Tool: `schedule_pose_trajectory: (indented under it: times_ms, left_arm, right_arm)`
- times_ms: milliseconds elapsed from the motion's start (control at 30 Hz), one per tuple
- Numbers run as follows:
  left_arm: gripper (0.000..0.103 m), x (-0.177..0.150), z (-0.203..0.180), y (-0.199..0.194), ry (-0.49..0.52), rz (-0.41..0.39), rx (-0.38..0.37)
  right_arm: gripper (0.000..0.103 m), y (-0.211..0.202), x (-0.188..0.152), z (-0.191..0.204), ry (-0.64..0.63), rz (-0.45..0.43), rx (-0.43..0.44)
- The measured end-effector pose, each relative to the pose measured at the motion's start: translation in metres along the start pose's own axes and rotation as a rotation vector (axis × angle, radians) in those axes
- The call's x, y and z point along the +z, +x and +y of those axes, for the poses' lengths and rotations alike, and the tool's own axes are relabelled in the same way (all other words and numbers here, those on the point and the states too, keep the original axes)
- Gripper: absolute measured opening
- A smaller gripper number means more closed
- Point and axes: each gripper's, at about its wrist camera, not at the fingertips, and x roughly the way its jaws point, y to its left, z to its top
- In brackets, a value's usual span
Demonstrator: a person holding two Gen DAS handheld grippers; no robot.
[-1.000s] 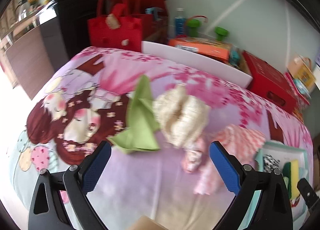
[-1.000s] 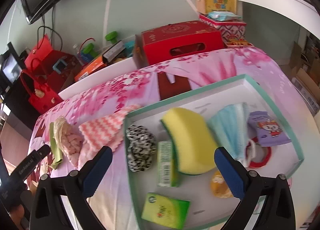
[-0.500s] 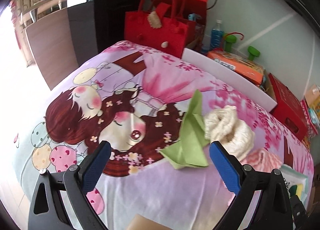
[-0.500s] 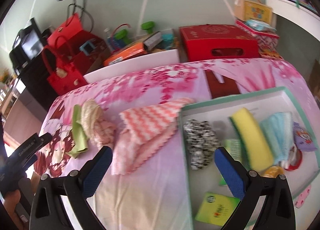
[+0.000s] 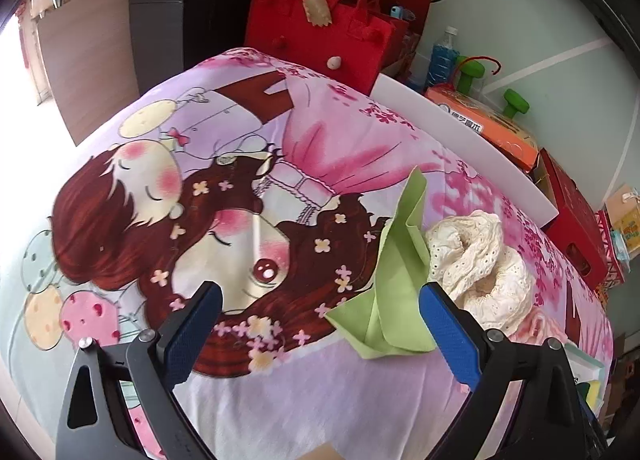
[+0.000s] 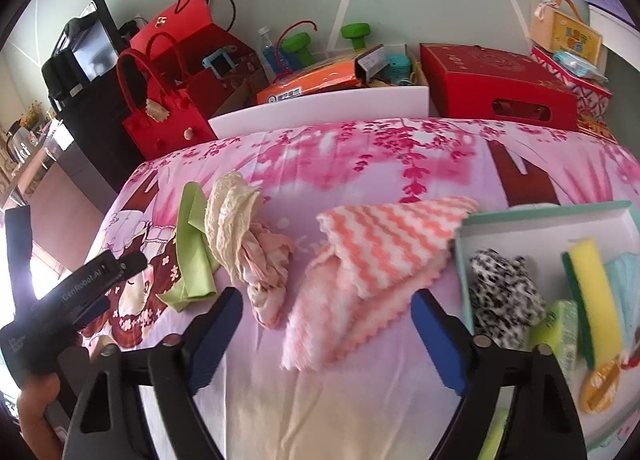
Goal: Organize soft objects
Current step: 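Grasp the green cloth with the left tool while the right tool grasps the cream lace cloth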
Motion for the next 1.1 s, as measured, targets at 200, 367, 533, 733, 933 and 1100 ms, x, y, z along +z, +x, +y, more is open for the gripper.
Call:
schedule_pose_trajectory:
  times_ms: [200,367,533,733,933,1100]
  left_arm:
    - [0.099,0.002,-0.006,0.013,0.023,-0.003,-0.013]
    - [0.099,0.001,-0.010,0.026,0.055,0.006,-0.017]
    - [0.099,-0.004,-0.023,0.035,0.126,0.015,-0.021]
    - [0.098,-0.005,-0.027,0.040,0.147,0.026,-0.019]
    - [0.085,-0.007,-0.030,0.042,0.161,0.035,-0.020]
    - [0.068,-0.009,-0.032,0.044,0.173,0.058,-0.030]
  right_arm:
    - [0.074,0.015,0.012,0.017,-0.027,-0.025,0.040]
    - [0.065,0.022,0.022,0.035,-0.068,-0.048,0.071]
    - [0.055,0.032,0.027,0.046,-0.090,-0.050,0.085]
    - [0.047,0.043,0.029,0.055,-0.110,-0.038,0.107]
    - [0.033,0.055,0.028,0.062,-0.121,-0.024,0.126]
    - [0.021,0.061,0.025,0.066,-0.131,-0.011,0.127]
